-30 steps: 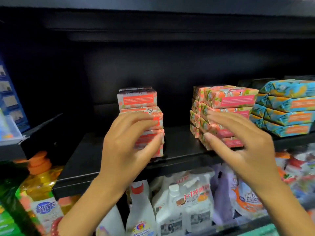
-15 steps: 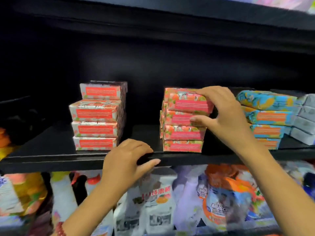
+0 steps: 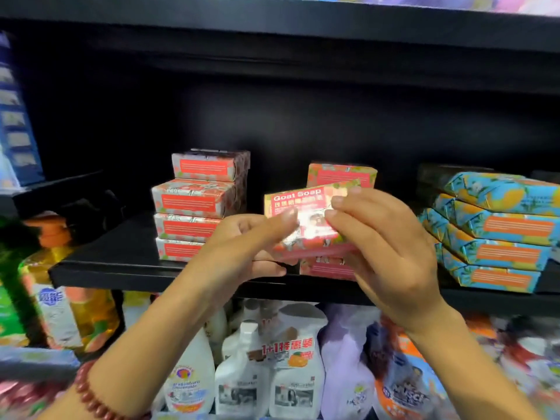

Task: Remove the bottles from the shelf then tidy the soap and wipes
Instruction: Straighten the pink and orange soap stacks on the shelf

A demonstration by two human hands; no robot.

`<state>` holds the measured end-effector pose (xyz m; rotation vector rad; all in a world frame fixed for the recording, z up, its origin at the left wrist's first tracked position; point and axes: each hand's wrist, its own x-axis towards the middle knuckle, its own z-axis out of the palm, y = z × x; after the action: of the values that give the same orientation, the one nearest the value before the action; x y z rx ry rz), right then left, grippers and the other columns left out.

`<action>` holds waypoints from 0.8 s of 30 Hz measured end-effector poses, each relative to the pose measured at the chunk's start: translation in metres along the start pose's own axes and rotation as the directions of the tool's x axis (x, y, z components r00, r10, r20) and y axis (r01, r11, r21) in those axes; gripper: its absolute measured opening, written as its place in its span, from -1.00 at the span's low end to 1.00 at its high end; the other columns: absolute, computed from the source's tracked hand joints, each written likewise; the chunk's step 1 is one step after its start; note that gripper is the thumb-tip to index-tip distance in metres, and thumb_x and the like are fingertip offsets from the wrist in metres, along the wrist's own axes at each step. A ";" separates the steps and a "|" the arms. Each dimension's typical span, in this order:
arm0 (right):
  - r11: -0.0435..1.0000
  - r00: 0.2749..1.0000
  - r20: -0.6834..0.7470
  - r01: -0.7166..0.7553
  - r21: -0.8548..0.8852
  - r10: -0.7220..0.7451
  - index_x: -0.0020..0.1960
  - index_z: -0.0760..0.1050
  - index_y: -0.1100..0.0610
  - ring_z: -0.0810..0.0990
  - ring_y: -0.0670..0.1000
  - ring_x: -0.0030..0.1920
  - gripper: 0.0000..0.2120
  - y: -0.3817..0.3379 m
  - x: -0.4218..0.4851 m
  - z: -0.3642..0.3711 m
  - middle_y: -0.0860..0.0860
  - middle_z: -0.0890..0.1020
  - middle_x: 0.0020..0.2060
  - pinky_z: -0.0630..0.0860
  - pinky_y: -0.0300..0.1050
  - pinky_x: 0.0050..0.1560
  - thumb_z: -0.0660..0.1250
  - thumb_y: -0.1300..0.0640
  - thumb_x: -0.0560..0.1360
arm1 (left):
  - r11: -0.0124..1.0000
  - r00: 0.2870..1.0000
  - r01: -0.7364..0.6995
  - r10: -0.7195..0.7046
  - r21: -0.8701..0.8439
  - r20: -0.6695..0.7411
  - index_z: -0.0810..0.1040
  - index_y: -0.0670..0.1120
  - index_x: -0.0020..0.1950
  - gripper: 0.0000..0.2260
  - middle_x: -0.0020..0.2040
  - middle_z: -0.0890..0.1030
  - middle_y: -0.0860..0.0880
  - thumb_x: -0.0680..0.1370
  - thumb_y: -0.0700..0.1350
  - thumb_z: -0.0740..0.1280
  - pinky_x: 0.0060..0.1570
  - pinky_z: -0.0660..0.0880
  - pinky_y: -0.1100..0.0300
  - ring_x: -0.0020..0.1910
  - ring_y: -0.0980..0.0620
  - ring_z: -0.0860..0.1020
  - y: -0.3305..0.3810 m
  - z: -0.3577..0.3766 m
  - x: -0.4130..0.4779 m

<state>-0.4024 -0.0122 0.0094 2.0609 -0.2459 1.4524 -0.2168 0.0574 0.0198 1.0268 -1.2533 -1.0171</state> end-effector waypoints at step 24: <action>0.949 0.993 0.070 -0.107 0.296 0.090 0.07 0.39 0.20 0.49 0.09 0.24 -0.67 0.001 0.007 0.010 0.13 0.54 0.11 0.43 -0.04 0.24 0.35 0.44 0.37 | 0.993 0.989 0.049 -0.033 -0.109 0.147 0.71 -0.06 -0.09 -0.53 -0.13 0.69 -0.17 0.23 0.27 0.45 -0.27 0.60 0.24 -0.23 -0.02 0.67 -0.003 -0.016 0.007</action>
<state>-0.3928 -0.0171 0.0135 2.3643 -0.1604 1.5737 -0.2005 0.0508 0.0182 0.9083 -1.2814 -1.1977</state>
